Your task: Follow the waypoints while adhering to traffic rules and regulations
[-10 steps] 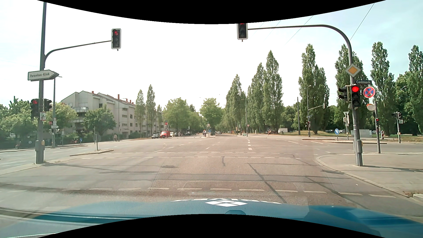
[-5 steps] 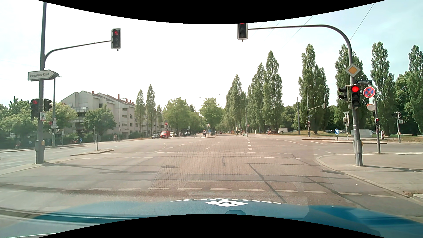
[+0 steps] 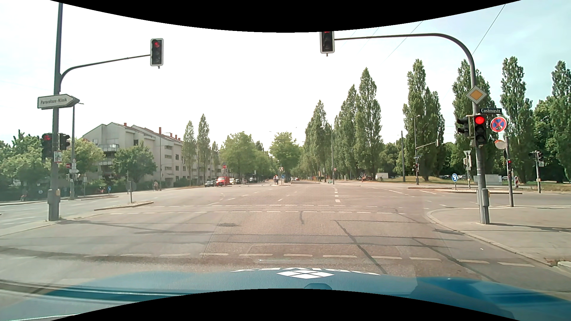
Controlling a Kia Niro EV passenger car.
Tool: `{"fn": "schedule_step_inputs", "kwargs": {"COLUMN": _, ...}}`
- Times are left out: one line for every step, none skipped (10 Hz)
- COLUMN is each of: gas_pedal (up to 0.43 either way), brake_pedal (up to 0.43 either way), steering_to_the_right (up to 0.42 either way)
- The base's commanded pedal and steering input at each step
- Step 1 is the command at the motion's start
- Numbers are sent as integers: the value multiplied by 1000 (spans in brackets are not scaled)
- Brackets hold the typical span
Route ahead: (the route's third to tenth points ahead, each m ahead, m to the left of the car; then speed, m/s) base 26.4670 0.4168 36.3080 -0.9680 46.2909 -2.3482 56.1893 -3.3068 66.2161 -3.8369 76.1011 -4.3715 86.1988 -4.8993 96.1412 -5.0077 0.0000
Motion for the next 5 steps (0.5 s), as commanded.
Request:
{"fn": "schedule_step_inputs", "kwargs": {"gas_pedal": 0, "brake_pedal": 274, "steering_to_the_right": 3}}
{"fn": "schedule_step_inputs", "kwargs": {"gas_pedal": 0, "brake_pedal": 274, "steering_to_the_right": 3}}
{"fn": "schedule_step_inputs", "kwargs": {"gas_pedal": 0, "brake_pedal": 274, "steering_to_the_right": 3}}
{"fn": "schedule_step_inputs", "kwargs": {"gas_pedal": 0, "brake_pedal": 274, "steering_to_the_right": 3}}
{"fn": "schedule_step_inputs", "kwargs": {"gas_pedal": 0, "brake_pedal": 37, "steering_to_the_right": 3}}
